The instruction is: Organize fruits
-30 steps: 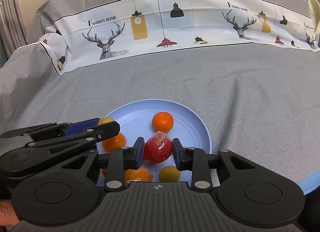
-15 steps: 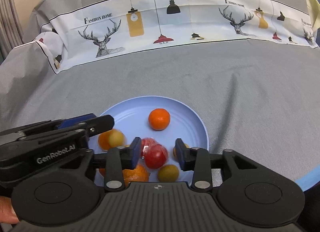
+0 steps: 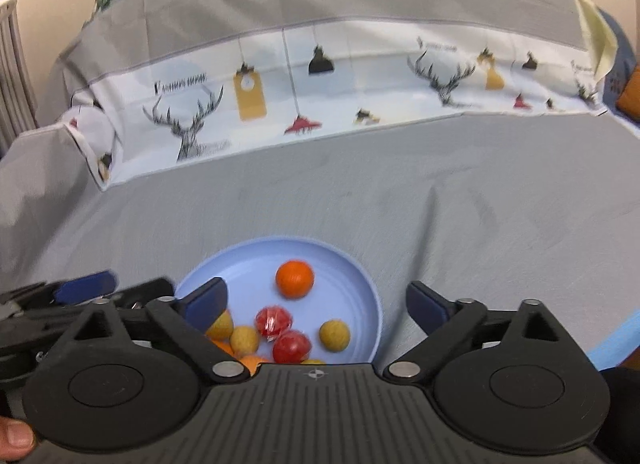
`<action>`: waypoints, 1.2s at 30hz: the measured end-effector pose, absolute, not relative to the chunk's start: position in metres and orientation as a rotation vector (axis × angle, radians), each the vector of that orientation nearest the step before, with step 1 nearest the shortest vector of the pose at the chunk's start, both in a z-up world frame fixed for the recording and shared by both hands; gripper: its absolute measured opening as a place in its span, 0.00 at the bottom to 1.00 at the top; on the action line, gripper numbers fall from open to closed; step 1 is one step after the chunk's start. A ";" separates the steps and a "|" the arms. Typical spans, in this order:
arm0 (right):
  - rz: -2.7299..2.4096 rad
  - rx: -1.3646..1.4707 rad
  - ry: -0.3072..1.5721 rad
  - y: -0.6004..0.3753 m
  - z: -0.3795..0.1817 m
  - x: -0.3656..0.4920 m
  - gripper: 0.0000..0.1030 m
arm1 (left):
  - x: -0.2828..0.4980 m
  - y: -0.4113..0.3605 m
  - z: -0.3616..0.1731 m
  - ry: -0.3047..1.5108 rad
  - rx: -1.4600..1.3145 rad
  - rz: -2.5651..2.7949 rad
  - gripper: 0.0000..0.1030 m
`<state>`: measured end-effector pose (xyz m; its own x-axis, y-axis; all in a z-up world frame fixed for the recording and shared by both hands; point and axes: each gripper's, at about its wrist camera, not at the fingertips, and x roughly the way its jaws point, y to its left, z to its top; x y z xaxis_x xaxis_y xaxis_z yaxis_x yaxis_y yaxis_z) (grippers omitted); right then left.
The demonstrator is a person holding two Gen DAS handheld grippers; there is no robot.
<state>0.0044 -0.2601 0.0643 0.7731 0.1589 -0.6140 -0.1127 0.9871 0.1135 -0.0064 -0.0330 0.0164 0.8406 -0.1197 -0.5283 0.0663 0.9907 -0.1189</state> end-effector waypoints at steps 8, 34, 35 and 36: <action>0.067 0.067 0.678 -0.283 0.090 -0.021 0.99 | -0.044 -0.016 0.036 0.674 -0.167 0.002 1.00; 0.091 -0.097 0.903 -0.242 0.047 -0.008 0.99 | -0.032 -0.032 0.007 0.863 -0.090 0.017 1.00; 0.092 -0.097 0.903 -0.242 0.047 -0.008 0.99 | -0.032 -0.033 0.007 0.863 -0.091 0.015 1.00; 0.092 -0.097 0.903 -0.242 0.047 -0.008 0.99 | -0.032 -0.033 0.007 0.864 -0.091 0.012 1.00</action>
<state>-0.0079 -0.2420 0.0472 0.6157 0.0385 -0.7871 -0.1202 0.9917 -0.0455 -0.0322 -0.0328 0.0069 0.6498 -0.0259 -0.7597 -0.0477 0.9961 -0.0748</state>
